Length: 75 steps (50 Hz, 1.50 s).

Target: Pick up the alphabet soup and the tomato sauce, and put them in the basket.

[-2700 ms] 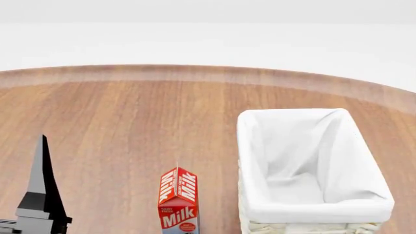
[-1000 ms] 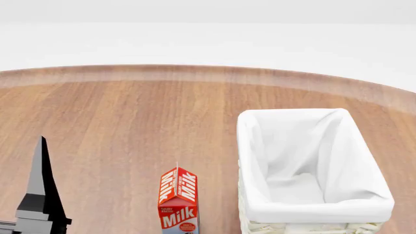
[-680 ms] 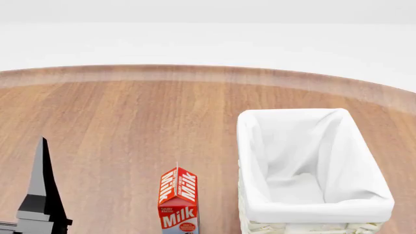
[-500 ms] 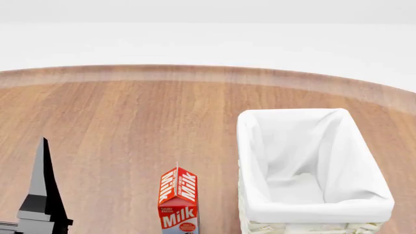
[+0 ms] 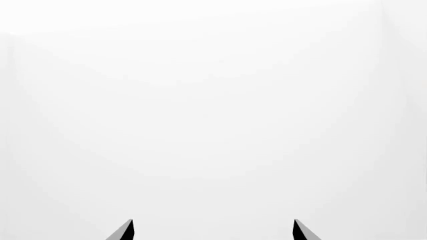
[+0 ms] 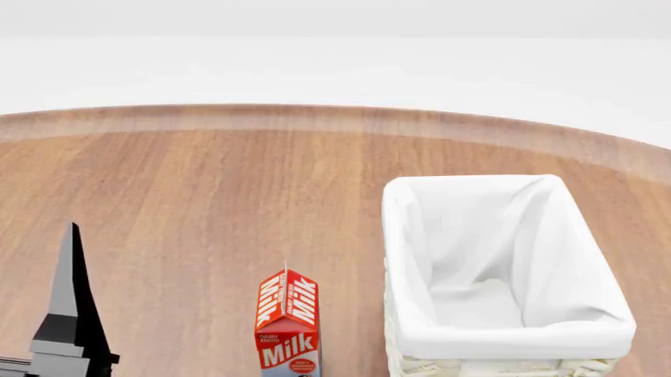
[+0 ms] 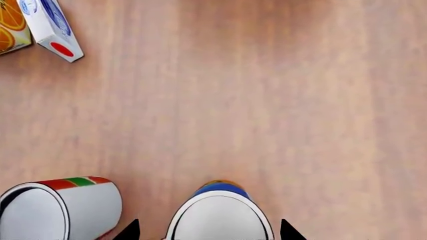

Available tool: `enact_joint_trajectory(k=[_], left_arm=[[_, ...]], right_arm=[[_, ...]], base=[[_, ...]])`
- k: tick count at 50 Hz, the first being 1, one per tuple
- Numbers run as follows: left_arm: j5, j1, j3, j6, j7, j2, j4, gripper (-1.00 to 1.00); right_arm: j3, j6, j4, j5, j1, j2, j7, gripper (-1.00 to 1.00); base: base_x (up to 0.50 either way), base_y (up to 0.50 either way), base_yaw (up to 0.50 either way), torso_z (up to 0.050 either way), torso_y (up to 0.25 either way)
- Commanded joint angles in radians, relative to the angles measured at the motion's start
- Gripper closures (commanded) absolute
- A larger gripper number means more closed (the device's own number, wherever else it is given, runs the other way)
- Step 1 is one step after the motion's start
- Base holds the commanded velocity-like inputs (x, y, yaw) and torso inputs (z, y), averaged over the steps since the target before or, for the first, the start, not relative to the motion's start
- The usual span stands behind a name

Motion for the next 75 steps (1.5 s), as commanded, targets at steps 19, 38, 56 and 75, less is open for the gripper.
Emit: enact_joint_trajectory(k=[19, 38, 56, 75], left_arm=[[-0.005, -0.015, 0.013, -0.038, -0.013, -0.003, 0.023, -1.0], [-0.007, -0.018, 0.018, -0.037, -0.016, -0.007, 0.022, -1.0], [-0.007, -0.015, 0.022, -0.022, -0.019, -0.009, 0.009, -1.0], [-0.01, -0.013, 0.025, -0.02, -0.024, -0.013, 0.01, -1.0]], right_arm=[[-0.01, -0.041, 0.038, -0.027, -0.015, 0.002, -0.037, -1.0], [-0.027, -0.06, 0.063, -0.048, -0.019, -0.002, -0.057, -1.0], [-0.04, -0.086, 0.094, -0.07, -0.023, -0.01, -0.082, -1.0], [-0.057, -0.106, 0.099, -0.092, -0.029, -0.011, -0.099, 1.0]], base=[[0.0, 0.0, 0.0, 0.0, 0.0], [0.0, 0.0, 0.0, 0.0, 0.0], [0.0, 0.0, 0.0, 0.0, 0.0], [0.0, 0.0, 0.0, 0.0, 0.0]])
